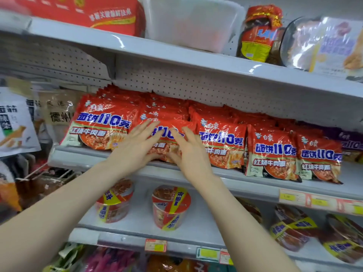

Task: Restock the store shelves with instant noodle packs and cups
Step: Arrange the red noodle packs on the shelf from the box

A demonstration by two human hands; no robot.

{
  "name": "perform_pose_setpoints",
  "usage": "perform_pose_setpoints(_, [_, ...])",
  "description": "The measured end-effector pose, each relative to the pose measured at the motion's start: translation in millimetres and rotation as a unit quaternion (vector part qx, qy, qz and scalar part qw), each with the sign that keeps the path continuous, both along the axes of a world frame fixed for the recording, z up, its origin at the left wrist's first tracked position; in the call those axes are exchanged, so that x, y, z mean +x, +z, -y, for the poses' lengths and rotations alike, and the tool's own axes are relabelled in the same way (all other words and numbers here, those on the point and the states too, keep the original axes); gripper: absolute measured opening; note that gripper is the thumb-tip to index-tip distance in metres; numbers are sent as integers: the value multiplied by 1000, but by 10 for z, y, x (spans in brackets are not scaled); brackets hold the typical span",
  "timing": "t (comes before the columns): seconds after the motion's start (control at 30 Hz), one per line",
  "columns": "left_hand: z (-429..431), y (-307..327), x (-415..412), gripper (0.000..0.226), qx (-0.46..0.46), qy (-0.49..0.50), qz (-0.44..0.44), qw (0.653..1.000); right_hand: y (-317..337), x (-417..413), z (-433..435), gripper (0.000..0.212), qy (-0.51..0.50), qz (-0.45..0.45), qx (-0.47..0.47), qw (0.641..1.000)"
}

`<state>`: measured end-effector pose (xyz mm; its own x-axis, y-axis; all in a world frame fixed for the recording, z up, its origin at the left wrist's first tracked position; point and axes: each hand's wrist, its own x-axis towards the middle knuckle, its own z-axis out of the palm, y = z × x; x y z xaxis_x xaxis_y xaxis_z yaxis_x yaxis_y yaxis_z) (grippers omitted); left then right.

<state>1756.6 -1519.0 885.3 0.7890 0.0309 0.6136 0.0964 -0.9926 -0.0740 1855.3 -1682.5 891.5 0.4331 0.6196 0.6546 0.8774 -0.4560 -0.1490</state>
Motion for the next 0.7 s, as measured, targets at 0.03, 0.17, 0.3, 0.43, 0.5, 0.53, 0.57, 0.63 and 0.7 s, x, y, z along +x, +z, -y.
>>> perform_pose_setpoints(0.03, [-86, -5, -44, 76, 4, 3, -19, 1000, 16, -36, -49, 63, 0, -5, -23, 1000])
perform_pose_setpoints(0.17, [-307, -74, -83, 74, 15, 13, -59, 998, 26, -124, -144, 61, -40, -6, -103, 994])
perform_pose_setpoints(0.3, [-339, -115, -28, 76, 24, -5, -38, 999, 20, -125, -184, 61, -56, -11, -112, 992])
perform_pose_setpoints(0.43, [-370, -125, 97, 78, -6, -17, -28, 999, -6, -55, -272, 66, -72, -10, -100, 992])
perform_pose_setpoints(0.5, [-401, -121, 148, 82, -27, -21, -32, 999, -27, -21, -320, 70, -74, -7, -85, 994])
perform_pose_setpoints(0.53, [-413, -110, 168, 84, -32, -26, -28, 999, -38, 0, -348, 72, -73, -5, -76, 994])
perform_pose_setpoints(0.57, [-411, -93, 178, 86, -33, -29, -25, 999, -45, 19, -372, 74, -75, -3, -68, 995])
perform_pose_setpoints(0.63, [-410, -70, 204, 89, -31, -27, -24, 999, -46, 55, -408, 77, -83, 2, -65, 994])
perform_pose_setpoints(0.7, [-407, -41, 228, 90, -22, -17, -19, 999, -47, 88, -440, 79, -91, 10, -64, 994])
